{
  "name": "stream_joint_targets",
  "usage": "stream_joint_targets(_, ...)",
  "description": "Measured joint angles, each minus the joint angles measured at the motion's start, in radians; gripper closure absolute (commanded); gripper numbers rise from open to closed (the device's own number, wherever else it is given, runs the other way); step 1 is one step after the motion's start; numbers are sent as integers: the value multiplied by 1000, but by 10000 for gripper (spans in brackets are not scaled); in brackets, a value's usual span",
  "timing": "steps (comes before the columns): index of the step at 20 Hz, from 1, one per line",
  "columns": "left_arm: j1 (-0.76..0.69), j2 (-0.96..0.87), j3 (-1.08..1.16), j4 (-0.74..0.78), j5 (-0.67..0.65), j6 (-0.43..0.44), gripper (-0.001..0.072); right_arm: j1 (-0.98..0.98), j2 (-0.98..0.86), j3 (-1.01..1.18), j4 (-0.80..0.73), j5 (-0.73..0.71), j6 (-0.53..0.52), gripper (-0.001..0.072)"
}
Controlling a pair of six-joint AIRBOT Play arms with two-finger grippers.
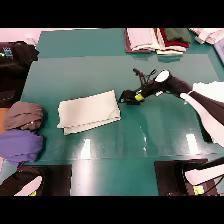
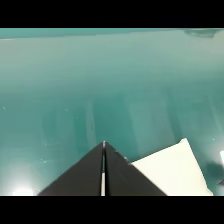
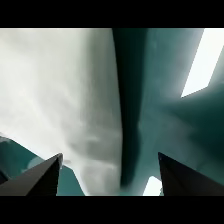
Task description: Fold the shirts.
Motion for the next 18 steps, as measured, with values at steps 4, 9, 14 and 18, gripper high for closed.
stream_joint_targets(4,-1,-15,0,-22,0,0,678,77,-87,0,145,-55,-52,164)
stream_joint_targets(9,-1,-24,0,-63,1,0,679,143,-162,118,154,-116,-85,695)
stream_joint_targets(14,-61,-25,0,-105,2,19,679,83,-124,266,21,-140,-64,696)
stream_joint_targets(18,-196,-25,0,-116,34,23,678,-119,9,319,-151,-109,4,696)
